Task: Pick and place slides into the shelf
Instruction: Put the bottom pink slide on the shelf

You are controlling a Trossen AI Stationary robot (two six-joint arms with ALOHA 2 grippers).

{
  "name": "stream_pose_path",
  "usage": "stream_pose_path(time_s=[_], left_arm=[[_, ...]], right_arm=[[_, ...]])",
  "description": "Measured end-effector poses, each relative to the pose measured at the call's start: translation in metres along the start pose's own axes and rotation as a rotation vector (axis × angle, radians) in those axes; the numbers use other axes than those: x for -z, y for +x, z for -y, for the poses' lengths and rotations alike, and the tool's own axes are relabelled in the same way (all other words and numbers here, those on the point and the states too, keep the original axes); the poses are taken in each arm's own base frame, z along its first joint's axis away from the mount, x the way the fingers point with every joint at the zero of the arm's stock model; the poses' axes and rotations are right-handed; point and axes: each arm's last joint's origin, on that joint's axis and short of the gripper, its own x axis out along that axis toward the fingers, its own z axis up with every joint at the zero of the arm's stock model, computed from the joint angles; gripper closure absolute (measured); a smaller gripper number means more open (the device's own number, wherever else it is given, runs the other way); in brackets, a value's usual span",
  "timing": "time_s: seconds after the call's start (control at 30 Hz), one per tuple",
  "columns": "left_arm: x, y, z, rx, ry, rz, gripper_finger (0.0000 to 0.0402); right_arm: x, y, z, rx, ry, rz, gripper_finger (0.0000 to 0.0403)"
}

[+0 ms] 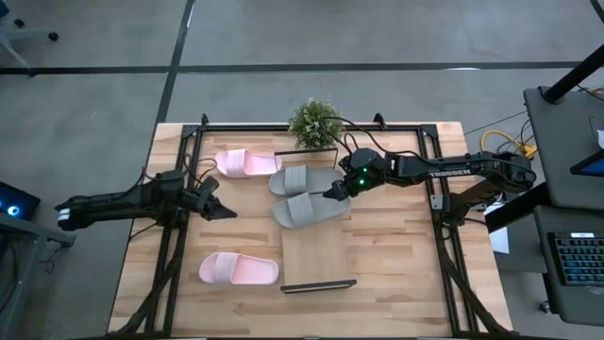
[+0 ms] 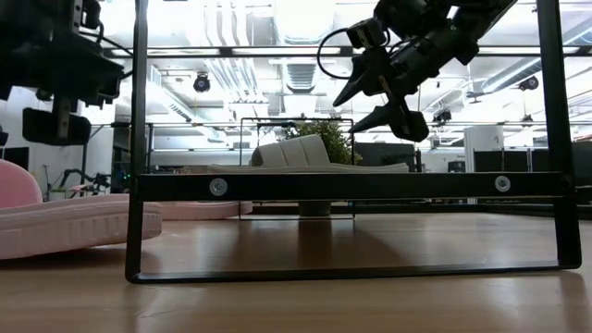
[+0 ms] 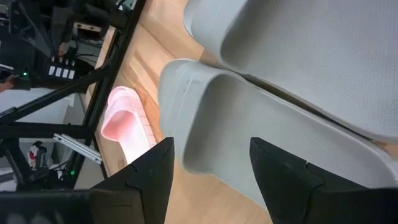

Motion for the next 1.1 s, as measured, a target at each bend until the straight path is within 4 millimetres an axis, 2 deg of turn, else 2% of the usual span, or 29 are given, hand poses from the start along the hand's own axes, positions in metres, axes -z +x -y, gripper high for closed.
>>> stream_pose_path(time_s=[0.27,0.5,0.8,1.1], left_arm=[[0.005,0.001,0.003,0.015,-0.021,0.084,0.0402],[0.012,0.011,0.016,0.110,0.017,0.112,0.0402],[0.041,0.029,0.008,-0.009,0.040,-0.010,0.0402],[0.062,0.034,-0.003,-0.101,0.034,0.028,0.0402]], right_arm=[[0.000,-0.007,-0.002,-0.004,-0.018,0.007,0.0202],[-0.004,-0.021,-0.005,-0.011,-0.031,0.045,0.0202],[-0.003,-0.033,-0.004,0.013,-0.028,0.039,0.0202],[-0.001,-0.034,-0.002,0.035,-0.024,0.022,0.0202]])
